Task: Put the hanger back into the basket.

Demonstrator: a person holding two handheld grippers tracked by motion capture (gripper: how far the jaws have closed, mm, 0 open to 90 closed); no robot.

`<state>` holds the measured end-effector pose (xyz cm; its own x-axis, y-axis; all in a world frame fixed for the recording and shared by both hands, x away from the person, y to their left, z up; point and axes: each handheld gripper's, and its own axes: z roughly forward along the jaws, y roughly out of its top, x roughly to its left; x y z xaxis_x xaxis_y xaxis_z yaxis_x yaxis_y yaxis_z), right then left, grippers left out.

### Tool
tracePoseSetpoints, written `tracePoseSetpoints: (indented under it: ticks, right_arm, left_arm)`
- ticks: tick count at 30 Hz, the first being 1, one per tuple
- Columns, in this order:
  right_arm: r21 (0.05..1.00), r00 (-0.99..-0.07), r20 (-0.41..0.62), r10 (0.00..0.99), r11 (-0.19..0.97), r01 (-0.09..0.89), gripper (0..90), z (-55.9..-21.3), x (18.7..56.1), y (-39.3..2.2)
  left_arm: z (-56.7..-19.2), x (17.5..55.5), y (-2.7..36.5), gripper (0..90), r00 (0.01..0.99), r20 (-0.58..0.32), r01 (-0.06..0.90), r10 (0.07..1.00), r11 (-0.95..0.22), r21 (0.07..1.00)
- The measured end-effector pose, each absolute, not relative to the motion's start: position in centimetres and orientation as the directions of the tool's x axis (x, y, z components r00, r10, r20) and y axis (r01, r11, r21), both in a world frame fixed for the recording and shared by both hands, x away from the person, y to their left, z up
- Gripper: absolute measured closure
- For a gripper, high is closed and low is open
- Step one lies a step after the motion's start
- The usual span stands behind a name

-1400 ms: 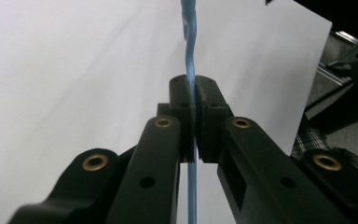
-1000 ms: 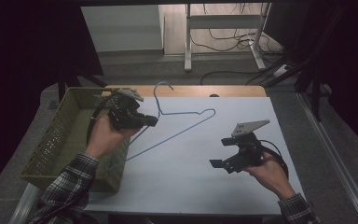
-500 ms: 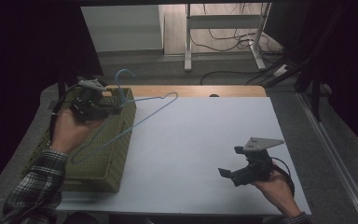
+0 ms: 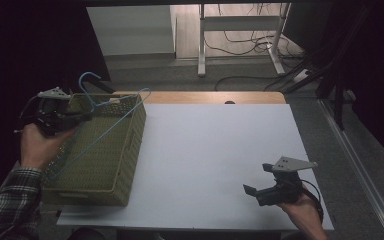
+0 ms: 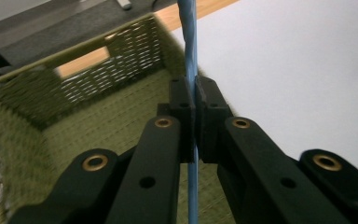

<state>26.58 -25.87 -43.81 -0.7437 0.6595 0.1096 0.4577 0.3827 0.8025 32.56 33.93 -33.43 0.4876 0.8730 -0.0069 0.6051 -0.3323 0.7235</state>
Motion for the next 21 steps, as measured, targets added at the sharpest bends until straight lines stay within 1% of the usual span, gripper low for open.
tracePoseSetpoints:
  ticks: [3, 8, 9, 16, 17, 18, 21]
  right_arm:
    - [0.793, -0.734, 0.103, 0.671, 0.390, 0.468, 0.0, -44.3, 26.4, -26.2]
    - [0.781, -0.730, 0.093, 0.677, 0.406, 0.475, 0.0, -44.8, 26.4, -26.2]
    - [0.779, -0.730, 0.090, 0.677, 0.409, 0.475, 0.0, -44.8, 26.4, -26.2]
    - [0.769, -0.732, 0.092, 0.675, 0.419, 0.483, 0.0, -45.2, 26.4, -26.1]
    - [0.765, -0.734, 0.089, 0.673, 0.425, 0.483, 0.0, -45.3, 26.4, -26.0]
    - [0.764, -0.734, 0.087, 0.673, 0.428, 0.483, 0.0, -45.4, 26.4, -26.0]
    - [0.759, -0.737, 0.080, 0.671, 0.438, 0.482, 0.0, -45.5, 26.3, -25.8]
  left_arm:
    - [-34.2, 32.2, 35.7, 87.5, 0.462, 0.002, 0.609, 0.887, -0.319, 0.727]
    - [-35.2, 32.1, 37.1, 87.5, 0.437, 0.009, 0.612, 0.899, -0.305, 0.729]
    - [-35.9, 32.2, 37.6, 87.5, 0.430, 0.002, 0.617, 0.903, -0.295, 0.729]
    - [-38.5, 32.7, 38.1, 87.5, 0.424, -0.012, 0.629, 0.906, -0.284, 0.724]
    - [-39.4, 33.0, 38.0, 87.5, 0.422, -0.022, 0.635, 0.906, -0.278, 0.721]
    - [-39.4, 33.0, 38.0, 87.5, 0.422, -0.022, 0.635, 0.906, -0.278, 0.721]
    - [-41.4, 33.5, 38.0, 87.5, 0.408, -0.037, 0.657, 0.912, -0.265, 0.706]
